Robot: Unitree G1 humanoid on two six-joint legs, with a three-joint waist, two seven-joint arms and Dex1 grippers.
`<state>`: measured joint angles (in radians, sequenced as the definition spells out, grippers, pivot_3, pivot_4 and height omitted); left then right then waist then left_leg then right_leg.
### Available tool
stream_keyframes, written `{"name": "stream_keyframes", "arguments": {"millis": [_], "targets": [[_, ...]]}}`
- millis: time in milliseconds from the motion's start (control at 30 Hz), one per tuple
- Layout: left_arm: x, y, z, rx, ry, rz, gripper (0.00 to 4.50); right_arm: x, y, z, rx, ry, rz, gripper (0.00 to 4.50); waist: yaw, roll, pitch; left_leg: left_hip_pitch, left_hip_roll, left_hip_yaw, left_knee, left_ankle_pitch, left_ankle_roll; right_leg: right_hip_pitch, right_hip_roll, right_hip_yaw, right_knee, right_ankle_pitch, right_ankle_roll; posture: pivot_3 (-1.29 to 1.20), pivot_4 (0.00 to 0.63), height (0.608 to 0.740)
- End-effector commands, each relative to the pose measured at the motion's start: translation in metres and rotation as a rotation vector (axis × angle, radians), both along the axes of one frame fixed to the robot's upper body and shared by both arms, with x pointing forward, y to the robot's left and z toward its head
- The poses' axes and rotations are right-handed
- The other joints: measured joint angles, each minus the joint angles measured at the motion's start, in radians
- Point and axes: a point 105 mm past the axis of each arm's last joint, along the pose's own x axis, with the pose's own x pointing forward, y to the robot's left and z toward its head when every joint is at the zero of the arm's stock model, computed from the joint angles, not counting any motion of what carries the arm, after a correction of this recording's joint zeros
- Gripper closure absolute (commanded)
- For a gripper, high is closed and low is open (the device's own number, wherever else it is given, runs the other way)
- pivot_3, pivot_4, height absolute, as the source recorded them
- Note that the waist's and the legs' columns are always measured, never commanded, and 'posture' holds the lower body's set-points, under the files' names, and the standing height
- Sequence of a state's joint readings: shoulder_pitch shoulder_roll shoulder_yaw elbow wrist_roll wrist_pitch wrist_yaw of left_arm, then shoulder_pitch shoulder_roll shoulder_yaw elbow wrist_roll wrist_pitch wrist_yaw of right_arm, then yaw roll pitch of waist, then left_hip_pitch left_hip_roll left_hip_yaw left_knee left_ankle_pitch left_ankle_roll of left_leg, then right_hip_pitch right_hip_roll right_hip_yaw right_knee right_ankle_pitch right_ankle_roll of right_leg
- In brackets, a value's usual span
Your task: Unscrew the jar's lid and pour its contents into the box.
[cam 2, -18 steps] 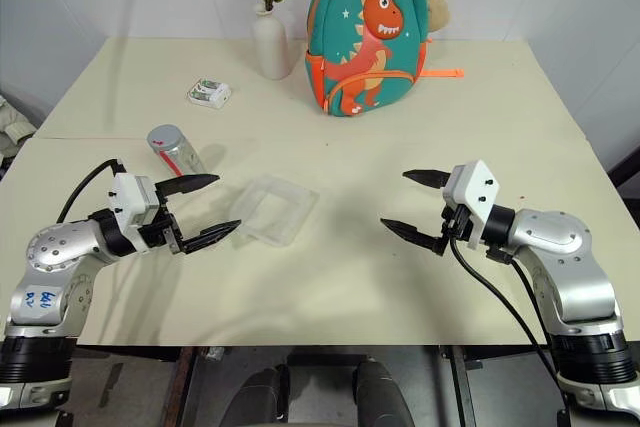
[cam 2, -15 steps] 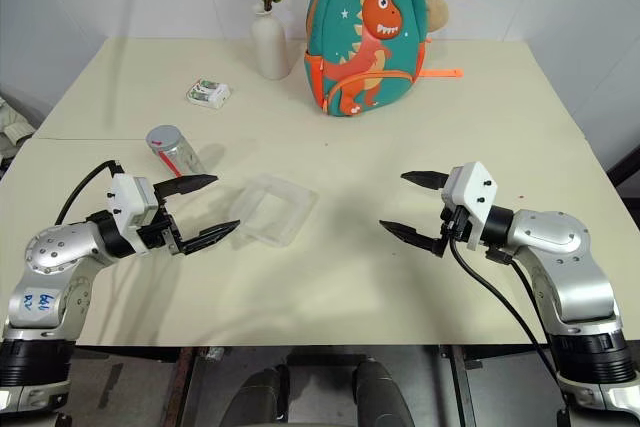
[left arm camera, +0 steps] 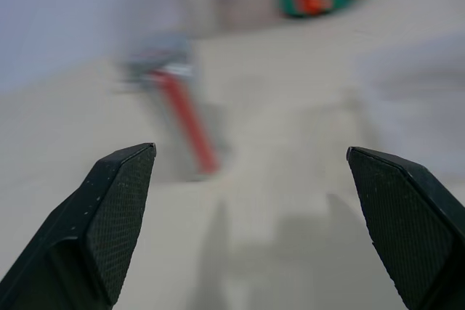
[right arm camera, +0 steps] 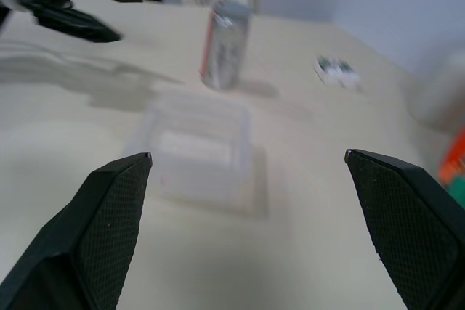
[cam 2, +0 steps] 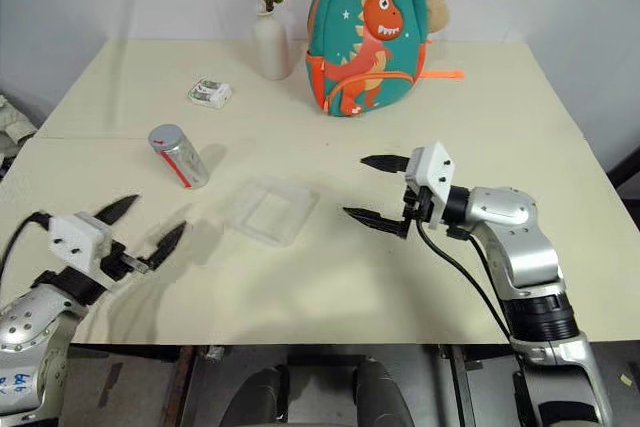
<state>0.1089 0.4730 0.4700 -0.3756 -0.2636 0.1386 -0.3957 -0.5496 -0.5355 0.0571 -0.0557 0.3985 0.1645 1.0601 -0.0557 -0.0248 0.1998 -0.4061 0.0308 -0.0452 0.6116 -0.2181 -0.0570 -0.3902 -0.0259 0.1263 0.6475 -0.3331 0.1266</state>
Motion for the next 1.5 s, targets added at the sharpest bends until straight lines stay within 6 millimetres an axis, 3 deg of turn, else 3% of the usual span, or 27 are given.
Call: {"name": "stream_keyframes", "arguments": {"millis": [33,233,433,900,1167,1333,1500], "targets": [[0.007,0.004,0.011,-0.049,-0.058,0.081,0.01,-0.004,0.010,0.013,0.022,-0.049,0.047,0.00,0.002,0.000,0.000,0.000,-0.001,0.000,0.000,0.000,0.000,0.001,0.000,0.000,-0.001,0.000,0.001,0.00,0.150,0.740],[0.043,0.005,0.009,-0.136,-0.074,0.151,0.01,-0.008,0.019,0.036,0.050,-0.133,0.061,0.00,0.001,0.000,0.000,0.000,-0.001,0.001,0.002,0.000,0.000,0.002,-0.001,0.000,-0.004,0.003,0.002,0.00,0.150,0.740],[0.082,-0.003,0.006,-0.161,-0.057,0.147,0.01,-0.016,0.026,0.043,0.078,-0.162,0.063,0.00,-0.001,-0.001,0.000,-0.001,0.000,0.000,-0.001,0.000,0.000,-0.001,0.001,0.000,-0.002,0.003,0.002,0.00,0.150,0.740],[0.127,-0.002,0.008,-0.131,-0.045,0.148,0.01,-0.018,0.015,0.043,0.111,-0.162,-0.029,0.00,-0.001,-0.001,-0.001,-0.002,-0.001,0.001,0.000,0.000,-0.001,-0.001,0.000,0.001,-0.002,0.003,0.003,0.00,0.150,0.740],[0.135,0.002,-0.002,-0.133,0.025,0.144,2.43,-0.021,0.015,0.039,0.124,-0.151,-0.045,0.00,0.000,-0.001,-0.001,-0.002,-0.001,0.001,0.000,0.000,-0.001,-0.001,0.000,0.001,-0.002,0.003,0.003,0.00,0.150,0.740],[0.133,-0.008,0.012,-0.156,-0.027,0.076,2.53,-0.021,0.015,0.038,0.124,-0.146,-0.049,0.00,0.001,-0.001,-0.001,-0.002,-0.001,0.001,0.000,0.000,-0.001,-0.001,0.000,0.000,-0.001,0.003,0.003,0.00,0.150,0.740],[0.112,-0.050,0.052,-0.233,-0.106,-0.244,2.53,-0.026,0.017,0.046,0.150,-0.109,-0.032,0.00,0.002,-0.002,0.000,-0.004,0.000,0.000,0.000,0.000,-0.001,-0.002,0.000,0.000,-0.002,0.003,0.003,0.00,0.150,0.740]]}}
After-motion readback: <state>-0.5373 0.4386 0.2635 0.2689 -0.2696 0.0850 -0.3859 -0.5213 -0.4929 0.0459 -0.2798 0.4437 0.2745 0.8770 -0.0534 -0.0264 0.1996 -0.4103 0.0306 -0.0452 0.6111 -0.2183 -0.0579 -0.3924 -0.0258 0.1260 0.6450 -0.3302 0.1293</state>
